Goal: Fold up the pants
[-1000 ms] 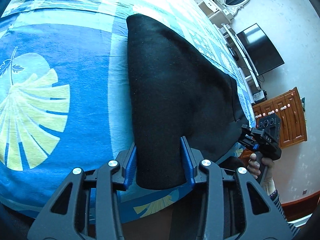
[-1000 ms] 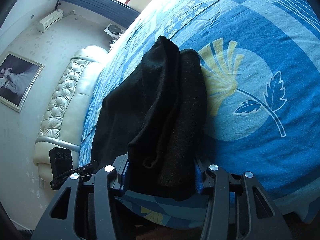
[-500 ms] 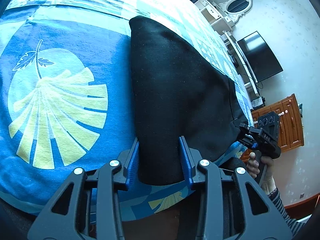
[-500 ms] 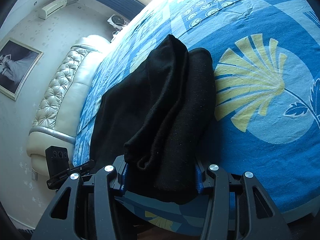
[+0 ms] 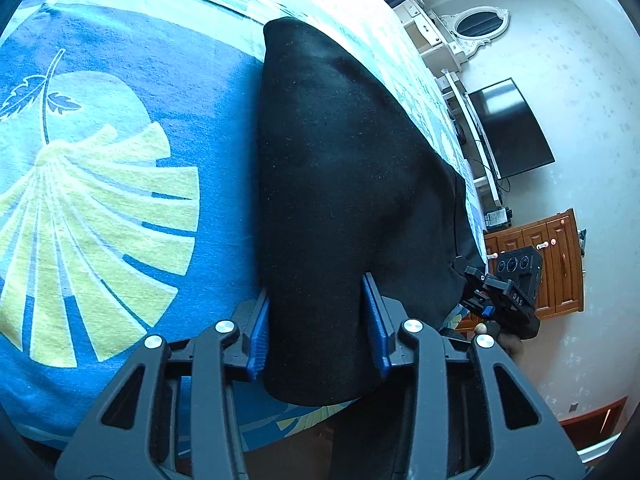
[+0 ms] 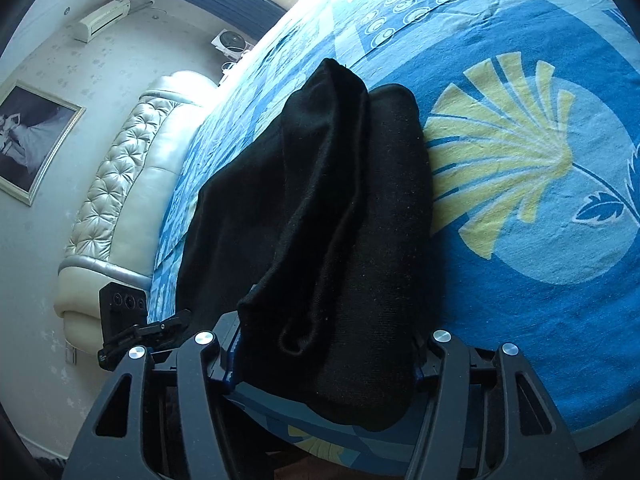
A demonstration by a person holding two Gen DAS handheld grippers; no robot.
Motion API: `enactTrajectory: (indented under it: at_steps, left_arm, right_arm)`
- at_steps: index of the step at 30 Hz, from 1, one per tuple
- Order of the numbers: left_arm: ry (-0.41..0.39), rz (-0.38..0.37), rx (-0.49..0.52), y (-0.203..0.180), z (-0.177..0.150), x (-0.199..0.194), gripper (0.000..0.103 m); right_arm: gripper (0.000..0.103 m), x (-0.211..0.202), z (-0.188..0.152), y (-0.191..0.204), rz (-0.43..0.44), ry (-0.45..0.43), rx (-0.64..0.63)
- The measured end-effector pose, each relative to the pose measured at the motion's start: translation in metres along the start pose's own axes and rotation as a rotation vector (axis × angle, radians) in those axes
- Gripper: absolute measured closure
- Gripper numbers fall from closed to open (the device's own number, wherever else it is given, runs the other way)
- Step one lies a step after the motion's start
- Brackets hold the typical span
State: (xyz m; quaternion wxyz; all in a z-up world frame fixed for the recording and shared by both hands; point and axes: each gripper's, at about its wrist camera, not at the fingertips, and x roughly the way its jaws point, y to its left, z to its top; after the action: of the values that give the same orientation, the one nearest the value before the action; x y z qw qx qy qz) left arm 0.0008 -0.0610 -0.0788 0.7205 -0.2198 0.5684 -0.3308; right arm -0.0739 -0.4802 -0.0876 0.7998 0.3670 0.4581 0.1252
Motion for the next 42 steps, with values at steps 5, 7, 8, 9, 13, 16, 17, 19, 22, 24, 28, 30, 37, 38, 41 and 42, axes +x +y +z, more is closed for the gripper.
enactTrajectory:
  at_steps: [5,7,8,9,13,16,17,19,22,24,28,30,37,38,41,42]
  left_arm:
    - [-0.038,0.072,0.041,-0.005,-0.004,-0.014,0.066]
    - [-0.057,0.100,0.050,-0.003,-0.005,-0.021,0.066]
    - [-0.066,0.112,0.052,-0.002,-0.006,-0.025,0.066]
    - [-0.076,0.122,0.053,0.000,-0.007,-0.030,0.066]
    - [-0.104,0.150,0.051,0.009,-0.010,-0.047,0.067]
    - [-0.127,0.164,0.045,0.017,-0.014,-0.058,0.067]
    - [-0.132,0.169,0.047,0.019,-0.015,-0.061,0.068]
    - [-0.137,0.168,0.046,0.021,-0.017,-0.063,0.069]
    - [-0.142,0.172,0.061,0.018,-0.018,-0.063,0.069]
    - [-0.143,0.174,0.074,0.014,-0.019,-0.060,0.069]
    - [-0.156,0.122,0.070,0.016,-0.020,-0.065,0.064]
    - [-0.163,0.079,0.048,0.021,-0.020,-0.071,0.045]
    - [-0.180,0.026,-0.013,0.043,-0.005,-0.083,0.027]
    - [-0.175,0.029,-0.012,0.046,-0.001,-0.081,0.026]
    - [-0.160,0.053,-0.004,0.050,0.016,-0.071,0.026]
    - [-0.152,0.053,0.004,0.051,0.022,-0.066,0.026]
  right_arm:
    - [0.047,0.009,-0.004,0.012,0.012,0.004,-0.007]
    - [0.047,0.014,-0.005,0.016,0.021,0.014,-0.013]
    - [0.047,0.016,-0.006,0.019,0.026,0.019,-0.015]
    - [0.047,0.019,-0.007,0.022,0.030,0.025,-0.018]
    - [0.046,0.032,-0.007,0.034,0.046,0.051,-0.037]
    - [0.047,0.039,-0.009,0.041,0.040,0.067,-0.062]
    - [0.047,0.040,-0.010,0.042,0.034,0.069,-0.066]
    - [0.047,0.040,-0.010,0.039,0.036,0.067,-0.058]
    - [0.052,0.037,-0.012,0.033,0.042,0.062,-0.039]
    - [0.054,0.037,-0.012,0.029,0.051,0.056,-0.023]
    - [0.054,0.037,-0.012,0.029,0.060,0.054,-0.017]
    - [0.050,0.036,-0.011,0.027,0.079,0.061,0.000]
    - [0.035,0.017,0.000,0.024,0.072,0.032,0.012]
    - [0.034,0.014,0.003,0.024,0.064,0.016,0.004]
    - [0.031,0.015,0.017,0.023,0.065,-0.014,0.003]
    - [0.029,0.019,0.023,0.024,0.068,-0.010,0.002]
